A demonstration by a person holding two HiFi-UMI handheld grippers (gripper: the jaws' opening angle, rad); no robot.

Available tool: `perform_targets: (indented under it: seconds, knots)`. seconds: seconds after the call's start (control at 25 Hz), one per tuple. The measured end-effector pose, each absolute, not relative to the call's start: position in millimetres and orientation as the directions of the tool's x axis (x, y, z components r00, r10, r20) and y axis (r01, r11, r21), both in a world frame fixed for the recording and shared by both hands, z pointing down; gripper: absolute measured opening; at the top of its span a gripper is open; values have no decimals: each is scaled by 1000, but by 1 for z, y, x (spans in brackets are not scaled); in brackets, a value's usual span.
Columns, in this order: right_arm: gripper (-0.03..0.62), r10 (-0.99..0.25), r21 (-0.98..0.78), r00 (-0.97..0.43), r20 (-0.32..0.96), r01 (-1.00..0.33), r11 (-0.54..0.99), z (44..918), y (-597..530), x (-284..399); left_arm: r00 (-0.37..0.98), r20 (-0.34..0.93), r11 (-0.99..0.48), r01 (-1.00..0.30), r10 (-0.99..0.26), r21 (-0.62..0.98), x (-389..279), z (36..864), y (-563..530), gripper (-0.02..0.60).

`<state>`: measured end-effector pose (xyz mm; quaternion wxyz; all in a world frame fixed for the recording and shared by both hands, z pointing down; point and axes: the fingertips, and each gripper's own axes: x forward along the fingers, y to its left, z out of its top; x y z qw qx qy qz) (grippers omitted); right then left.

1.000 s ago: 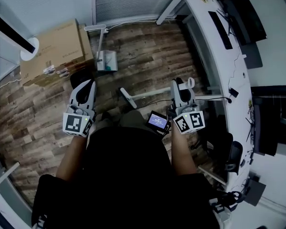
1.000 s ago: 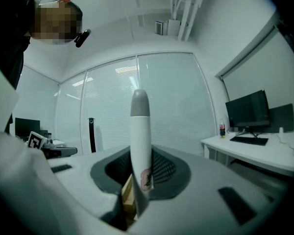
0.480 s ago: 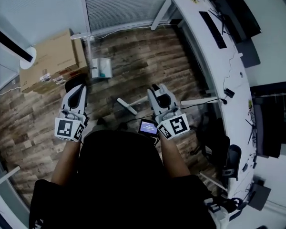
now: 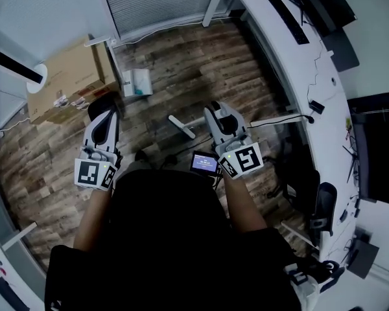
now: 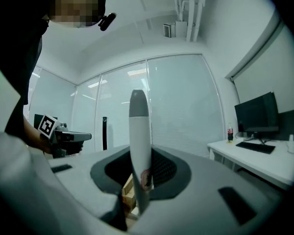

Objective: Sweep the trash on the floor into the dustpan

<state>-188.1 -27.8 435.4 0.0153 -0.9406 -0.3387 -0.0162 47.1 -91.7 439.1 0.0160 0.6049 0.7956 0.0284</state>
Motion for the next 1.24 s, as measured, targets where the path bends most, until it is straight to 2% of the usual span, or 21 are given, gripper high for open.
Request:
perform_targets:
  seconds: [1.24]
  knots:
    - [80, 646, -80, 762, 47, 647, -758, 464, -32, -238, -323, 70, 319, 946, 944, 62, -15, 454, -104, -5]
